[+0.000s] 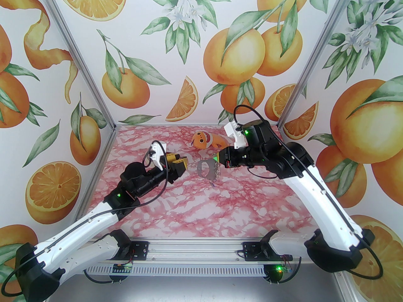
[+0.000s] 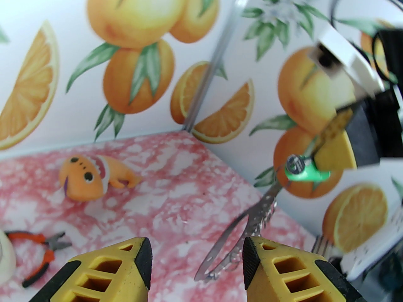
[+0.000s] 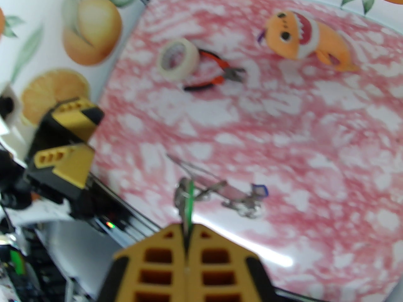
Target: Remove the keys from the keyring
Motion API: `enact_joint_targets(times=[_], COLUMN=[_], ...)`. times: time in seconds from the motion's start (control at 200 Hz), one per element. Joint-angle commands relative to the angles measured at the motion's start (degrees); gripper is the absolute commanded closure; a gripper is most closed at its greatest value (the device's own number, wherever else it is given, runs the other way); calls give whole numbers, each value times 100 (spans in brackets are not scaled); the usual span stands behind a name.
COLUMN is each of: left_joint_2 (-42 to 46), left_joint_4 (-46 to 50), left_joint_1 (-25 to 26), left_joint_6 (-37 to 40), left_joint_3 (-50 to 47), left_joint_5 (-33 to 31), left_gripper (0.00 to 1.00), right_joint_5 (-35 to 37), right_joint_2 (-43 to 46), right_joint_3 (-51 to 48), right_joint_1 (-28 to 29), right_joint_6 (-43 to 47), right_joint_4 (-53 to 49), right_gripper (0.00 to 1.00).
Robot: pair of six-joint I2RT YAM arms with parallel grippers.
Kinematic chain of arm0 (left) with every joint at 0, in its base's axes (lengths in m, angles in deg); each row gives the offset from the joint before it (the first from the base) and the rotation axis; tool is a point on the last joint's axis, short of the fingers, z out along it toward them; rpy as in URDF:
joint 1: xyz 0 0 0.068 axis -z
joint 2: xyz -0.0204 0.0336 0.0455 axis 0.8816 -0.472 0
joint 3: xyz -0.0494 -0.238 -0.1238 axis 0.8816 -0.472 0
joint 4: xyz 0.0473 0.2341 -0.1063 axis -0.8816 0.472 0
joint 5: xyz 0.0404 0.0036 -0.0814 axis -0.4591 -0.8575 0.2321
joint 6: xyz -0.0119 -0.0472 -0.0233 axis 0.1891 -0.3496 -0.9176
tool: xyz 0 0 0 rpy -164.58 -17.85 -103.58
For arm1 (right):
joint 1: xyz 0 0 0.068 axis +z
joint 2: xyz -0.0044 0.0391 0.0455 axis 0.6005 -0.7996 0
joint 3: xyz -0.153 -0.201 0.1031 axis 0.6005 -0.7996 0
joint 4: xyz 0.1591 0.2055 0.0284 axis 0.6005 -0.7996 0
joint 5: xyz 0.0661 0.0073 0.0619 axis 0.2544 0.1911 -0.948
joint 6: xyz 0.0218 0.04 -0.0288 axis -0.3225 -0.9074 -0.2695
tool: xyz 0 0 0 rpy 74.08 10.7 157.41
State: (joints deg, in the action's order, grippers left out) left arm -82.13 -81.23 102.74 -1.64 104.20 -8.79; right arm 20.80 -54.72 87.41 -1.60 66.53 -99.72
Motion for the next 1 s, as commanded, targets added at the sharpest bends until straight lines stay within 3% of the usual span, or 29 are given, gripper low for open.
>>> enact_joint_targets(times=[0.0, 0.135, 0.27, 0.415, 0.56, 0.72, 0.996], left_joint_2=[-129, -400, -908, -1549, -1887, -1971, -1617], left_joint_4=[-1474, -2330, -2444, -3221, -3729, -3506, -3423], left_joint_1=[-4, 138, 477, 629, 654, 708, 748], left_joint_6=[1083, 1676, 2440, 2574, 2655, 2746, 2731], left_joint_3=[-493, -819, -605, -526, -565, -457, -873], left_joint_5=[1004, 1499, 1655, 1685, 1571, 1850, 1313], left_gripper=[46, 44, 40, 31, 29, 28, 31], right_joint_5=[645, 632, 492, 349, 94, 97, 546], right_joint_2=[-209, -442, -736, -860, -872, -877, -773], right_joint_3=[430, 734, 985, 1080, 1065, 953, 905], right_joint_1=[109, 192, 335, 461, 627, 1023, 1068], right_joint_6=[576, 862, 1069, 1355, 1586, 2074, 2213], right_joint_4=[-1110, -1540, -1891, -1980, -1859, -1517, -1077], right_gripper=[100, 100, 100, 100, 100, 100, 100])
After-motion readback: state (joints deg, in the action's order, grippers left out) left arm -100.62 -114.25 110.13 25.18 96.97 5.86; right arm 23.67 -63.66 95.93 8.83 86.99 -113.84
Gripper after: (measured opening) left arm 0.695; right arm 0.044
